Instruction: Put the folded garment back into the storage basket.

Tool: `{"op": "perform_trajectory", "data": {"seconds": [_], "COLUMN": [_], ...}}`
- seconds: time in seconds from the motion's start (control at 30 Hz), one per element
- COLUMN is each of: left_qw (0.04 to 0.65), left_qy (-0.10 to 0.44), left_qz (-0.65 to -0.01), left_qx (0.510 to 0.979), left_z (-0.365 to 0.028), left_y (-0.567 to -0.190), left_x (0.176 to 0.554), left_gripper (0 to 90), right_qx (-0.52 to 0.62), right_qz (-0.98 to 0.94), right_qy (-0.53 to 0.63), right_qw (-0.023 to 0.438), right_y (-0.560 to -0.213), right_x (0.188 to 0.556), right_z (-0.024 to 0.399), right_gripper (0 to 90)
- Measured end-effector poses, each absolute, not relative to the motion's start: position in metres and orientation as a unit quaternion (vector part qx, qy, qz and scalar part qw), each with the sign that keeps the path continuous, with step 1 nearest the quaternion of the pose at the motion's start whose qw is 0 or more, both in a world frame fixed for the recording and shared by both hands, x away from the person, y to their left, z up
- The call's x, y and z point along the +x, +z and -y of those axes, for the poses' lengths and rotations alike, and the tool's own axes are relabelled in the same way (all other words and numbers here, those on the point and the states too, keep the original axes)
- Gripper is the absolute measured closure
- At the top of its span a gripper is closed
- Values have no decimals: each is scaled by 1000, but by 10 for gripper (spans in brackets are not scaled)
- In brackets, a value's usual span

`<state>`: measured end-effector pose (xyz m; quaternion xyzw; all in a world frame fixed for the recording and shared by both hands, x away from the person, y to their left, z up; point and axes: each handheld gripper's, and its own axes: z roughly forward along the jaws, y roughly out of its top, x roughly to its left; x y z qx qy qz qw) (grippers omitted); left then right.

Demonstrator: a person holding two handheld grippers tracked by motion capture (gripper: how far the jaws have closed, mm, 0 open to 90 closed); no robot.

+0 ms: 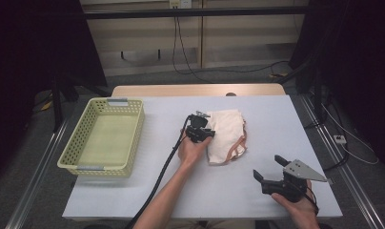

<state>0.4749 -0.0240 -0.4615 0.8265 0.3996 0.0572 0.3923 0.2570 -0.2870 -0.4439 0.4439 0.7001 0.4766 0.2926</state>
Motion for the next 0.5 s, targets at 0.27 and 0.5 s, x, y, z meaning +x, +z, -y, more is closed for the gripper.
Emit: {"op": "perform_trajectory", "data": {"seconds": [0.27,0.5], "left_qw": [397,404], "left_qy": [69,57], "left_qz": [-404,-404], "left_qx": [821,819], "left_z": [28,25], "left_y": [-462,-460], "left_x": [470,473], "left_gripper": [871,877], "right_qx": [444,445], "right_qz": [-701,-700], "right_qy": [476,476], "right_qw": [293,293], "right_y": [-444,-444], "right_x": [256,257], "right_z": [287,288], "right_gripper": [65,66]}}
